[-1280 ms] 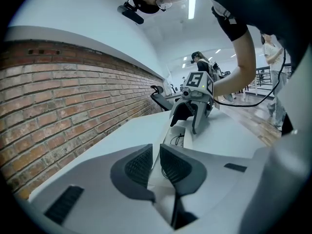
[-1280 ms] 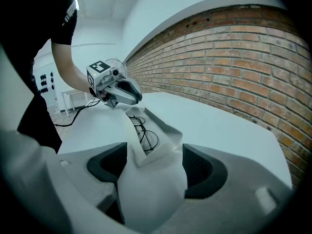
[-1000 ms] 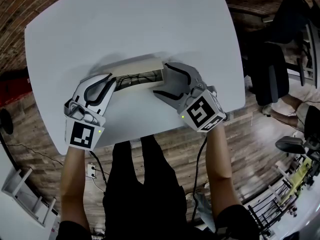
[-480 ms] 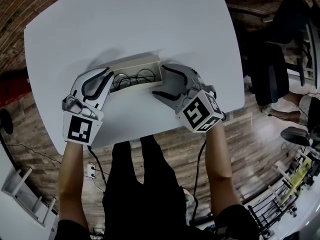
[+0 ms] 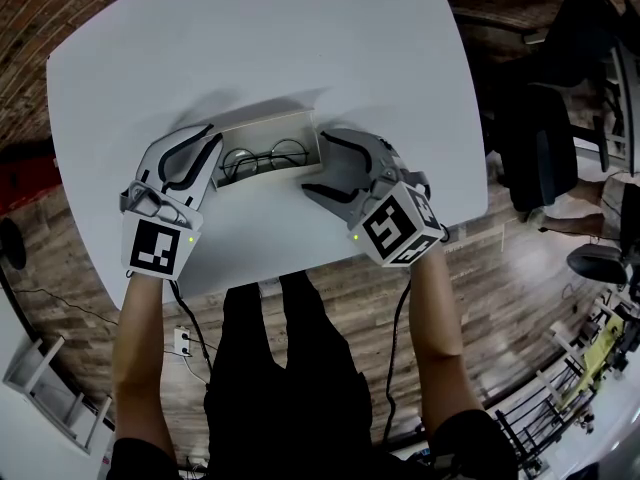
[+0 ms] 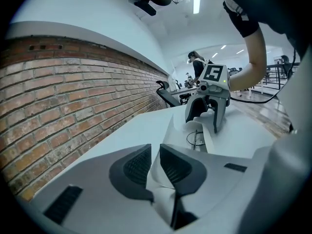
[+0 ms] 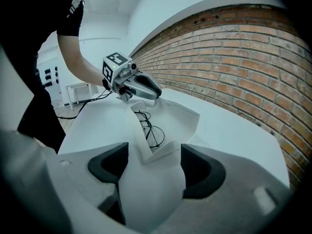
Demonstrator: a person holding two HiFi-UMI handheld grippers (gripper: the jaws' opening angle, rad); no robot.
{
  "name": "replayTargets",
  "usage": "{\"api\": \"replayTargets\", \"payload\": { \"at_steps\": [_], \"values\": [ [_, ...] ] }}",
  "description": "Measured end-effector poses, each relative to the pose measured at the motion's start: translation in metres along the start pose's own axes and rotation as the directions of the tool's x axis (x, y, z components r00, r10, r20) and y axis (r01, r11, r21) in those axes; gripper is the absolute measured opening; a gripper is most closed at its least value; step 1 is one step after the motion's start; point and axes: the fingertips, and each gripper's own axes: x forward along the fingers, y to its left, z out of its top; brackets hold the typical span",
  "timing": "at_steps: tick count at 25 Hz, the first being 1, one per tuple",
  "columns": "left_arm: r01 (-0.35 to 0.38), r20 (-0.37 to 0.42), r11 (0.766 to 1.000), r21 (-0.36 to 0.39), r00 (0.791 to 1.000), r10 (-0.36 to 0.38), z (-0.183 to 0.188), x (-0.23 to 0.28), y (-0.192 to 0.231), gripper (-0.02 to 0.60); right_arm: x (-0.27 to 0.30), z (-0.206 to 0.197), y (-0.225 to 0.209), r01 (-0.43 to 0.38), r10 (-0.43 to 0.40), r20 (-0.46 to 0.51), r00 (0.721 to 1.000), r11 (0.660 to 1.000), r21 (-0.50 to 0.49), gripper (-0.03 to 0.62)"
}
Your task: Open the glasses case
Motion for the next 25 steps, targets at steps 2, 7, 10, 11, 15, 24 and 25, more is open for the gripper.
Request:
{"api": "replayTargets", "payload": {
  "at_steps": [2,7,10,11,15,24,25],
  "values": [
    [-0.001,-0.001,1.000,0.006,1.000,0.001,0.000,0.003,0.003,0.040,0.000,0.000,0.000,-0.001,0.001,0.000,1.000,1.000,0.000,0.334],
    [0.000,-0.011,1.000,0.015,1.000,0.000,-0.003,0.007,0.007,0.041,-0.001,0.000,0.001,0.000,0.000,0.005,1.000,1.000,0.003,0.334],
    [0.000,-0.014,1.000,0.011,1.000,0.000,-0.004,0.008,0.008,0.040,-0.001,0.000,0.001,0.000,0.000,0.006,1.000,1.000,0.002,0.334],
    [-0.001,-0.014,1.000,0.007,1.000,0.001,-0.004,0.009,0.009,0.041,-0.002,0.000,0.001,0.001,-0.001,0.006,1.000,1.000,0.003,0.334],
    [-0.010,-0.007,1.000,-0.005,1.000,0.010,-0.004,0.010,0.010,0.043,-0.002,0.000,0.001,0.008,-0.008,0.011,1.000,1.000,0.008,0.334],
    [0.030,0.074,0.999,-0.044,0.997,-0.027,0.009,-0.001,0.008,0.092,-0.024,0.002,-0.003,0.083,-0.101,0.105,0.989,0.984,0.160,0.334],
    [0.034,0.074,0.998,-0.043,0.997,-0.030,0.011,-0.005,0.007,0.092,-0.027,0.002,-0.003,0.093,-0.116,0.119,0.986,0.978,0.184,0.334]
  ]
}}
